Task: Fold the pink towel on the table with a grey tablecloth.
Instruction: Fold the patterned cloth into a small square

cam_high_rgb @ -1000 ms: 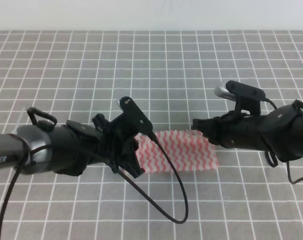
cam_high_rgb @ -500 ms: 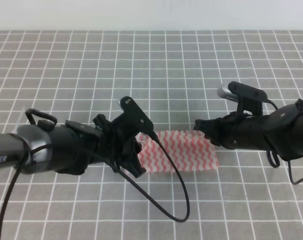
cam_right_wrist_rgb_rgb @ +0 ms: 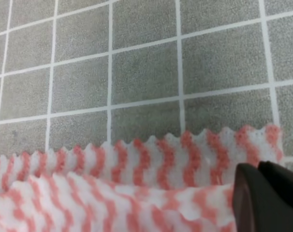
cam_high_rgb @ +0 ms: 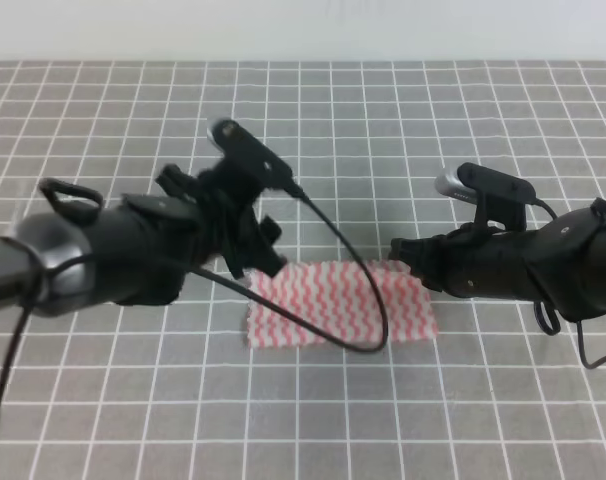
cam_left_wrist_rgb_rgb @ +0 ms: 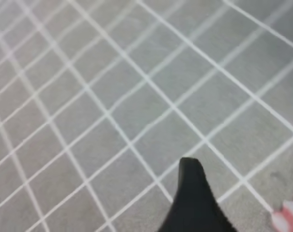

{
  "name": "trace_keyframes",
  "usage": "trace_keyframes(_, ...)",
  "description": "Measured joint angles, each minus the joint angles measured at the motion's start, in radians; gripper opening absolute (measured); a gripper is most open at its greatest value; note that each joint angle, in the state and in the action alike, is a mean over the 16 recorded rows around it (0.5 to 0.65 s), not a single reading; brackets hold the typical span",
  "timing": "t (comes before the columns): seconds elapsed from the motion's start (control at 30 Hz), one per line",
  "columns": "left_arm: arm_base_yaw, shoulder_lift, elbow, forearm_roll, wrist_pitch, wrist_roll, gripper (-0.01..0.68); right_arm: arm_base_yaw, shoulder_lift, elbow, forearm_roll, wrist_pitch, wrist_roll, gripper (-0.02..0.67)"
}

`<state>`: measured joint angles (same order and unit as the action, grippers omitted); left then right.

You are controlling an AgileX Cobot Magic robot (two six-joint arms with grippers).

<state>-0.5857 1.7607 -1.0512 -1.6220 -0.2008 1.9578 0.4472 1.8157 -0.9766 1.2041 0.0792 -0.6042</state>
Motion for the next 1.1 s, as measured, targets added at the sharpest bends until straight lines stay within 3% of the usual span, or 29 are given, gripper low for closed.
trace_keyframes(0.47,0.001,-0.091,-0.003,-0.136,-0.021,-0.007,0.045,0.000,0.001,0.000,0.001,-0.006,0.000,0.011)
trace_keyframes(0.63,0.000,-0.086,-0.002,-0.136,-0.018,-0.006,0.003,0.000,0.002,0.000,0.011,-0.017,0.000,0.078)
trace_keyframes(0.9,0.001,-0.084,-0.002,-0.134,-0.019,-0.009,-0.001,0.000,-0.006,-0.001,0.024,-0.057,0.000,0.212)
trace_keyframes(1.0,0.000,-0.090,-0.001,-0.137,-0.013,-0.020,-0.001,0.000,-0.015,-0.001,0.024,-0.064,-0.004,0.228)
trace_keyframes(1.1,0.000,-0.093,0.001,-0.135,-0.002,-0.039,-0.001,0.000,-0.027,-0.001,0.019,-0.057,-0.017,0.198)
